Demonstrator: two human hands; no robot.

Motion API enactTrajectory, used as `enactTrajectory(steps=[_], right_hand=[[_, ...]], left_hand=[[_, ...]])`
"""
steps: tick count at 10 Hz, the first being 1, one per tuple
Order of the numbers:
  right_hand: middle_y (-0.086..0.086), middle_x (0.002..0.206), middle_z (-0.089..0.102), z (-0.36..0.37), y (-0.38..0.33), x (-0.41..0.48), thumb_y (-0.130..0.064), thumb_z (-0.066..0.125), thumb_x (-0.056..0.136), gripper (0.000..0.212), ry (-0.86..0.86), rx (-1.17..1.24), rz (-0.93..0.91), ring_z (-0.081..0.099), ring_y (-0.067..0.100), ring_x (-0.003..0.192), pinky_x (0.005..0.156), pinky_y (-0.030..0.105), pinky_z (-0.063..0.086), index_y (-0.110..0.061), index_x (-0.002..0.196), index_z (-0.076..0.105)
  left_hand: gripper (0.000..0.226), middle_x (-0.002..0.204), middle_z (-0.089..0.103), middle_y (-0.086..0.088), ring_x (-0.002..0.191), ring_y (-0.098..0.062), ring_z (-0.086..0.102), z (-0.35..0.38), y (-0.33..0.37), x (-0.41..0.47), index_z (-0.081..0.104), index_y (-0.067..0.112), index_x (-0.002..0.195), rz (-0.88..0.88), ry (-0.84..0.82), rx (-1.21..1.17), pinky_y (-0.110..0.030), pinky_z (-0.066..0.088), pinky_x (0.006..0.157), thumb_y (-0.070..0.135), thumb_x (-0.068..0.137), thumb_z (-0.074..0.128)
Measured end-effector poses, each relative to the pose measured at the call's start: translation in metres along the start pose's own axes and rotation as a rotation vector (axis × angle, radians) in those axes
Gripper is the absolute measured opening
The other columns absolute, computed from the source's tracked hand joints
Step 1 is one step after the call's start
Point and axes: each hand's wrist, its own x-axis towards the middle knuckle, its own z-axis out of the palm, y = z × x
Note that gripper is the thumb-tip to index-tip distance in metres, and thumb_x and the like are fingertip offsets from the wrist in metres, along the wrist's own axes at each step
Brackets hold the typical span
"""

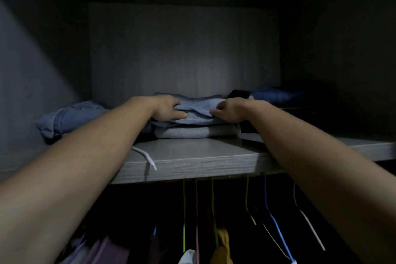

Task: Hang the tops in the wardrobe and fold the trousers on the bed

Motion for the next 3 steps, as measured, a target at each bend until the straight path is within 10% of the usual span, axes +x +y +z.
enactTrajectory(steps=[3], right_hand=[[0.012,0.129,0.06,-0.012,0.011,-0.079,-0.05,0.05,0.097,0.044,0.451,0.104,-0.142,0.057,0.03,0.116,0.096,0.04,0.049,-0.022,0.13,0.059]], left_hand=[[0.036,0.131,0.056,-0.01,0.118,-0.032,0.053,-0.01,0.037,-0.081,0.054,0.021,0.13,0.051,0.442,0.168,-0.034,0.039,0.079,0.037,0.1,0.041]])
